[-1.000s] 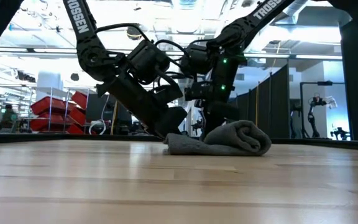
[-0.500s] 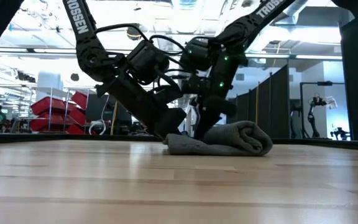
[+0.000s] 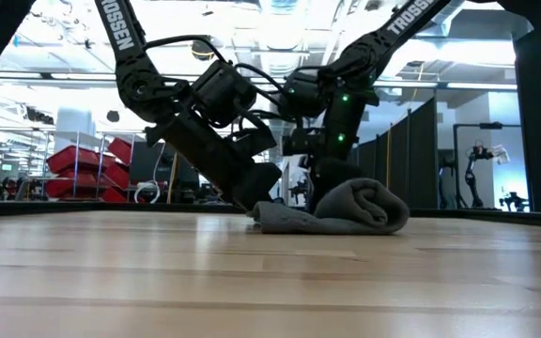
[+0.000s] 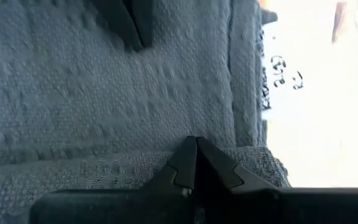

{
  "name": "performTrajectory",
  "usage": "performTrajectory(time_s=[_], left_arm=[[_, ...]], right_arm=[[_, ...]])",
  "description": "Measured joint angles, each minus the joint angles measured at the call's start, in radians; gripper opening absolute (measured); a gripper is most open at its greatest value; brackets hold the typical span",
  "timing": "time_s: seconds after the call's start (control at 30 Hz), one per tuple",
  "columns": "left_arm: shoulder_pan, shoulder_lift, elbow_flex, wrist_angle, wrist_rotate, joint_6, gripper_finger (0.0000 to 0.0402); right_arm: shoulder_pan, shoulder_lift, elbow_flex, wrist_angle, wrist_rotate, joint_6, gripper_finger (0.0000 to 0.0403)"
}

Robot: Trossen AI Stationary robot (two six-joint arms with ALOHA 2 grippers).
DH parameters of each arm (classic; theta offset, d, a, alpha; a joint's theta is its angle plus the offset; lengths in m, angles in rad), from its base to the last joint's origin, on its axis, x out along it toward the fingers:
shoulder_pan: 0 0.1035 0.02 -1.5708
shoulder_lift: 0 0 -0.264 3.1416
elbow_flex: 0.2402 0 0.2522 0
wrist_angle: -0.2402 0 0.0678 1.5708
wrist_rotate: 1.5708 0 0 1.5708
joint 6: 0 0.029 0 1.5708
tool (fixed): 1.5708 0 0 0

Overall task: Roll towel
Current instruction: Roll the gray towel

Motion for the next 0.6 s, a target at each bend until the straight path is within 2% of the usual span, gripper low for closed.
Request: performTrajectory(time_s=[0.37, 0.6], left_arm=[[-0.001, 0.000, 0.000, 0.004, 0.000, 0.011, 0.0000], [-0.001, 0.000, -0.001, 0.013, 0.000, 0.031, 0.0000]], right_arm=[[0.031, -0.010, -0.003, 0.001, 0.018, -0.026, 0.0000], [0.047, -0.123, -0.004, -0.009, 0.010, -0.017, 0.0000]])
